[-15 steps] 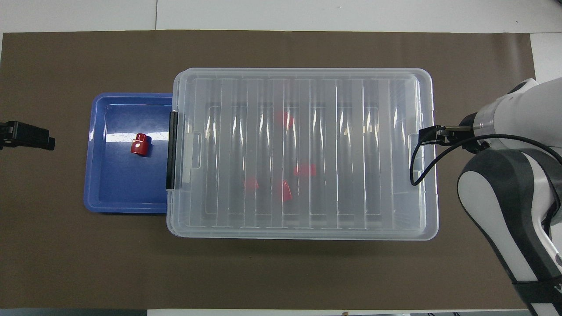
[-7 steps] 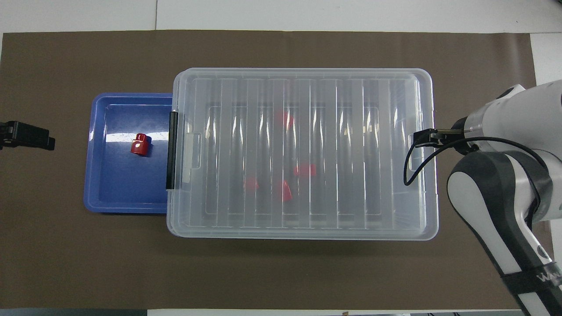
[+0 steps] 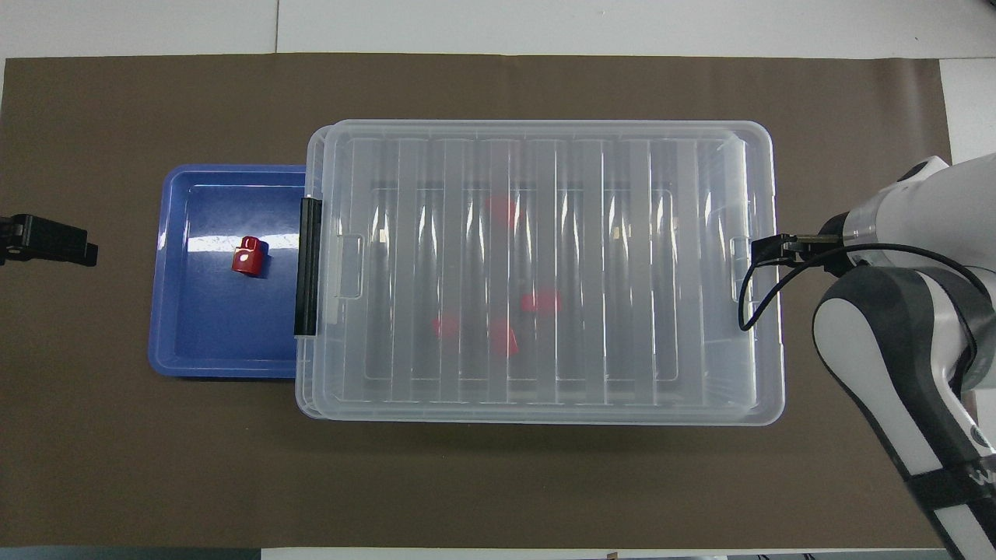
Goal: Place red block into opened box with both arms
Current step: 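Reach the right gripper to the clear lid's edge and grasp it, then slide the clear lid away from the blue tray with the right gripper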
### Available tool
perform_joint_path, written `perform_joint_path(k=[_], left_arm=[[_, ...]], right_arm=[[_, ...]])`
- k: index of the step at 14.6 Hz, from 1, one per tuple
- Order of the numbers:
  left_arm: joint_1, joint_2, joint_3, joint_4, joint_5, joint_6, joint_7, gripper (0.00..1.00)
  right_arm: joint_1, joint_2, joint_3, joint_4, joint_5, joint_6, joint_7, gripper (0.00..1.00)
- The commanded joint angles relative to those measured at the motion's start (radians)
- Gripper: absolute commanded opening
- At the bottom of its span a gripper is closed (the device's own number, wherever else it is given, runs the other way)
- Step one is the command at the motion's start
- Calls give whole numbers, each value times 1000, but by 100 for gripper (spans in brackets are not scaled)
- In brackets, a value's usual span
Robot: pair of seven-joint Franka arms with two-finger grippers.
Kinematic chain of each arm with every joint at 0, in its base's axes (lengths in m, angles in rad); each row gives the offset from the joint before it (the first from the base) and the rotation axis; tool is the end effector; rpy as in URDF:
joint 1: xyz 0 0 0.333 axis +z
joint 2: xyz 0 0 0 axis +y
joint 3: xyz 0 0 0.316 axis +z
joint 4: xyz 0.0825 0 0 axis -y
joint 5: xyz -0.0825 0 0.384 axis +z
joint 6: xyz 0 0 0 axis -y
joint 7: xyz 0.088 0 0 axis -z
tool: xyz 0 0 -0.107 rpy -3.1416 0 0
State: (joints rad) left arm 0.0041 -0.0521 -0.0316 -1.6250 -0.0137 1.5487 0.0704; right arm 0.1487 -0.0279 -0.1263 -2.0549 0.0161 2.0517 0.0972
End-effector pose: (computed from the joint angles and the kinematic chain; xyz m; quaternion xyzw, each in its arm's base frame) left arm 0.5352 -0.0167 0.6255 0.9987 -0.0490 -0.0120 0.0063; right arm 0.5452 0.0127 0.4512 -0.9990 0.0410 -0.0117 0.0097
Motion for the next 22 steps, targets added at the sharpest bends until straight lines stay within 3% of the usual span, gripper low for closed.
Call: perform_joint_path(k=[1, 18, 22], left_arm=[[-6, -3, 7, -1, -11, -15, 5, 100], [-10, -5, 6, -3, -11, -13, 0, 100], [-16, -47, -1, -122, -9, 100, 11, 100]], right_arm=[[-30, -20, 7, -36, 1, 36, -59, 100], [-210, -12, 7, -31, 1, 56, -379, 100], [-276, -7, 7, -21, 1, 54, -485, 100]])
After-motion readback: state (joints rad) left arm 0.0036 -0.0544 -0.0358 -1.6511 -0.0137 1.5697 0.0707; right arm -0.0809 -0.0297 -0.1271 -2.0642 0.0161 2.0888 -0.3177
